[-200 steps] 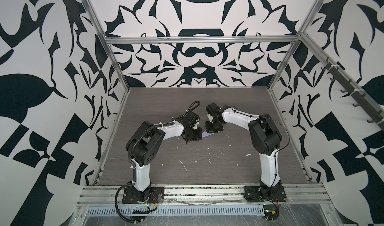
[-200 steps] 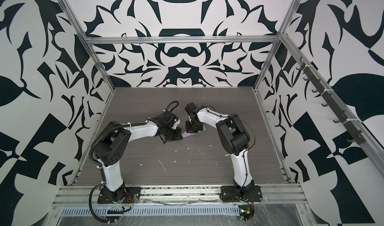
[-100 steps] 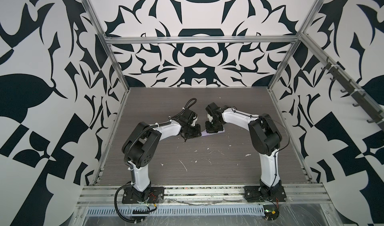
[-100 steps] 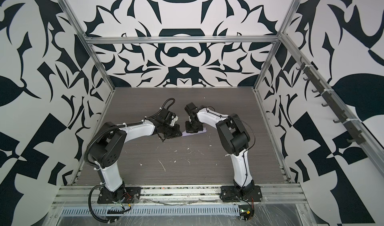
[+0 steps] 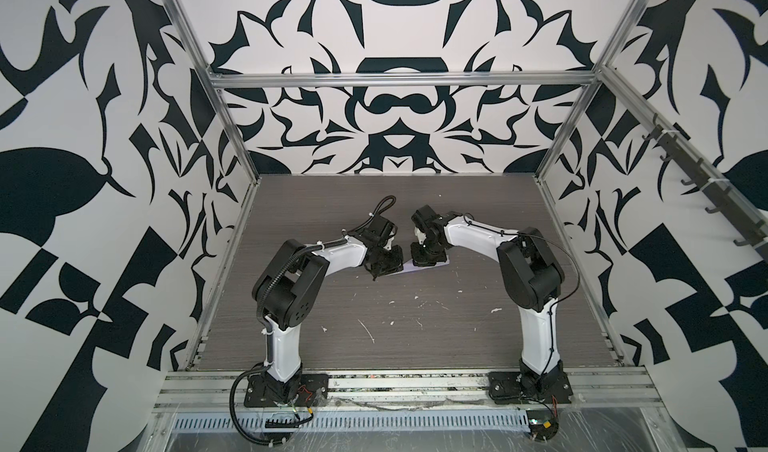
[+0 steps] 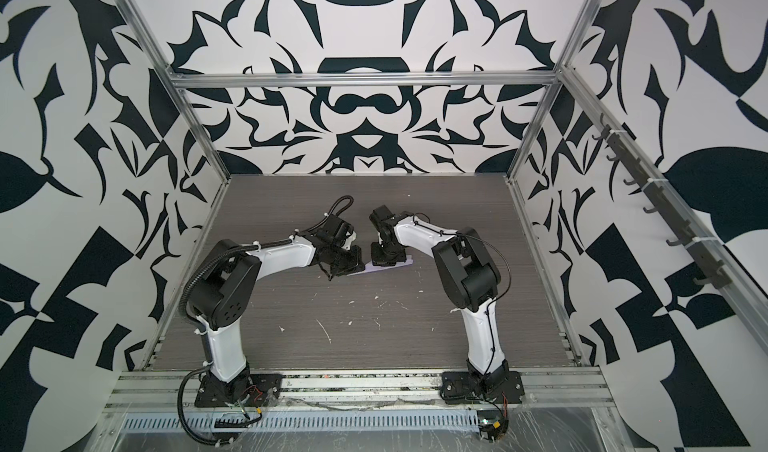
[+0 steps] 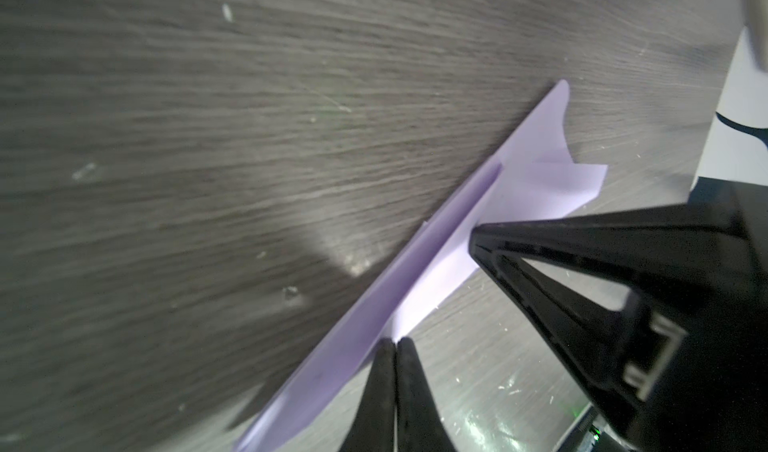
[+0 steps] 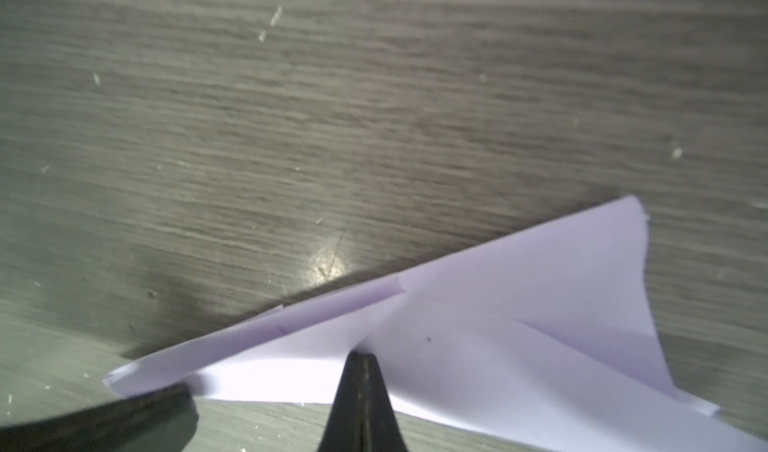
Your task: Fold a paper plane with a square sheet of paper (pick it up from the middle)
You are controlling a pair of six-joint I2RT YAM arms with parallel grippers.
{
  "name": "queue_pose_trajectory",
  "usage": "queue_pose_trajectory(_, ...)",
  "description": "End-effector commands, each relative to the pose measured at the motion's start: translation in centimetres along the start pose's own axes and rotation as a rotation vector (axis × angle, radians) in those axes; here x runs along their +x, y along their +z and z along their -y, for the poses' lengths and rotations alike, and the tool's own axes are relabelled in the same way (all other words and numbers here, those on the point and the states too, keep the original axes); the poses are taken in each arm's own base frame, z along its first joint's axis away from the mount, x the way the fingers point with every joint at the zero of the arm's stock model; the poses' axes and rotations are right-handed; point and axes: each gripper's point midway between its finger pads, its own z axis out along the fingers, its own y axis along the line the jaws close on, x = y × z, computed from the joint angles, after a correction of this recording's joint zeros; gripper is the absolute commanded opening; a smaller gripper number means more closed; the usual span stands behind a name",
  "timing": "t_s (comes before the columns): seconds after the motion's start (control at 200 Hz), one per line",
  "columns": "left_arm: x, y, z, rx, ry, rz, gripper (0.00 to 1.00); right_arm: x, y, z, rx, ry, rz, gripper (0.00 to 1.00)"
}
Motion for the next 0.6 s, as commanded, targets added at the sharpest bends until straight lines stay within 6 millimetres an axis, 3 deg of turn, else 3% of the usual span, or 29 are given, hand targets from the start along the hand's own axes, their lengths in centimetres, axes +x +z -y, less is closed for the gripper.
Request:
queue_pose_trajectory(0.0, 0.5, 0.2, -1.5, -0.077, -0.048, -0.027, 0.07, 4.0, 4.1, 4.5, 0.169, 0.015, -0.141, 0.01)
queue_pose_trajectory(0.31, 1.3, -0.2, -3.7, -0.178, -0.065, -0.044, 0.07, 4.0, 4.1, 4.6, 0.177, 0.013, -0.14, 0.01)
queue_pose_trajectory(0.595, 0.8, -1.6, -5.8, -0.242, -0.102, -0.018, 0.08, 4.3, 4.4, 5.0, 0.194, 0.012, -0.149, 0.01)
